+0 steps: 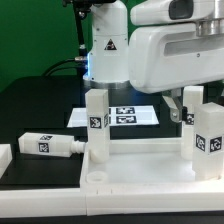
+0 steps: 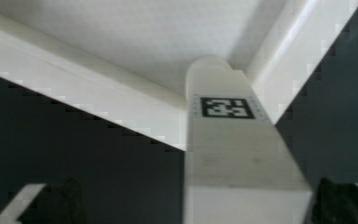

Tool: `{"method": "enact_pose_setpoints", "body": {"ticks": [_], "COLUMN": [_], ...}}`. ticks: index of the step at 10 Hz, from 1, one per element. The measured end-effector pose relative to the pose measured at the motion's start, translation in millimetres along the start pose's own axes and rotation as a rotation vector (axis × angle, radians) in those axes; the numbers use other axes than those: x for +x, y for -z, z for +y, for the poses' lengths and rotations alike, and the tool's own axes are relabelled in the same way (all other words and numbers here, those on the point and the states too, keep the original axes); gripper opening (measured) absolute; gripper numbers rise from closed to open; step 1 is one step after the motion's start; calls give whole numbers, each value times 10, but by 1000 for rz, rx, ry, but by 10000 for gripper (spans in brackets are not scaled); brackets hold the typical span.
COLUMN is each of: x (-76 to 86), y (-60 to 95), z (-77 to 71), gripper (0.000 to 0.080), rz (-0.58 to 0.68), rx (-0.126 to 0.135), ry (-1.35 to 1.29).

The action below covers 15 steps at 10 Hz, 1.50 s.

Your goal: Assemble desk

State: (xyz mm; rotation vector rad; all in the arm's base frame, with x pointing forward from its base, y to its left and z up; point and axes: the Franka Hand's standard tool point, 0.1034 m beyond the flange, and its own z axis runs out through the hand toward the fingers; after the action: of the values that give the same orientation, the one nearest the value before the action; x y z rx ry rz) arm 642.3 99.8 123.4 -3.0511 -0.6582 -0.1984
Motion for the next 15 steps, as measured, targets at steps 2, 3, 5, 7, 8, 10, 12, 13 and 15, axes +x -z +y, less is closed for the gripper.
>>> {"method": "enact_pose_setpoints", "body": {"ticks": [2, 3, 5, 7, 8, 10, 12, 13, 15], "x": [-3, -3, -4, 30, 45, 48, 36, 36, 19], "y": [-1, -2, -3, -3, -5, -9, -7, -10, -8], "z": [8, 7, 8, -95, -131, -112, -111, -112, -93], "gripper": [533, 396, 287, 287, 287, 287, 287, 287, 287], "rz": [0, 0, 0, 1, 4, 3, 0, -1, -25], "rx": [0, 1, 0, 1, 2, 12, 12, 13, 35], "ry": [-59, -128, -291, -657, -848, -1276, -1354, -1401, -1680]}}
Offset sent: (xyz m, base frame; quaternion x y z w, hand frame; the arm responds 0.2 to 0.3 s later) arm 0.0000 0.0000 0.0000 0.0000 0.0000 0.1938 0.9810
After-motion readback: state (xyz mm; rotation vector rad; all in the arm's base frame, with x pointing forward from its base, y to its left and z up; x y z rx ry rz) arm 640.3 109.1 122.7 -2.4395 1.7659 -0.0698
